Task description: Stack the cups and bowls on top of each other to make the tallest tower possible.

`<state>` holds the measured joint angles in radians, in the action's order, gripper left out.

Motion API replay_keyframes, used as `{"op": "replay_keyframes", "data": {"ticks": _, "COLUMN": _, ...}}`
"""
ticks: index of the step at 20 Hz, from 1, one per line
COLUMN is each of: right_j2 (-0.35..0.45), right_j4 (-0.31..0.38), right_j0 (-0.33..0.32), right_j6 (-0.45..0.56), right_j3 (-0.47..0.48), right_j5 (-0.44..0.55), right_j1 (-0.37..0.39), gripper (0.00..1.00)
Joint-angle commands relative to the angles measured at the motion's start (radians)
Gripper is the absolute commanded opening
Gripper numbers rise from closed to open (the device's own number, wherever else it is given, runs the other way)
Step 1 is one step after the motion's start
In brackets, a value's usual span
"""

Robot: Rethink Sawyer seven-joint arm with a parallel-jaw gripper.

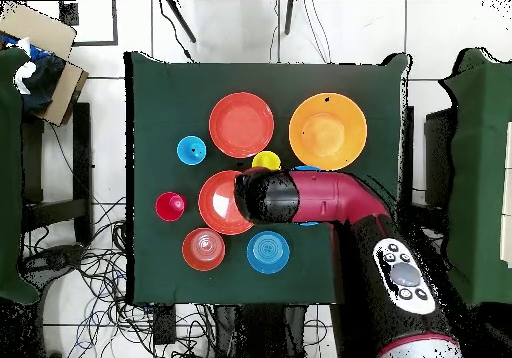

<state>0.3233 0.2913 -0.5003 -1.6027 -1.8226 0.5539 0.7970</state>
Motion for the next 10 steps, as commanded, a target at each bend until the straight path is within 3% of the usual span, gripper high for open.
{"op": "replay_keyframes", "data": {"ticks": 1, "right_j2": -0.022, "right_j4": -0.007, "right_j0": 0.058, "right_j6": -0.166, "right_j3": -0.037, "right_j5": -0.052, "right_j1": -0.066, "gripper": 1.0}}
{"op": "replay_keyframes", "data": {"ticks": 10, "right_j2": -0.036, "right_j4": -0.02, "right_j0": 0.078, "right_j6": -0.188, "right_j3": -0.056, "right_j5": -0.065, "right_j1": -0.064, "gripper": 1.0}}
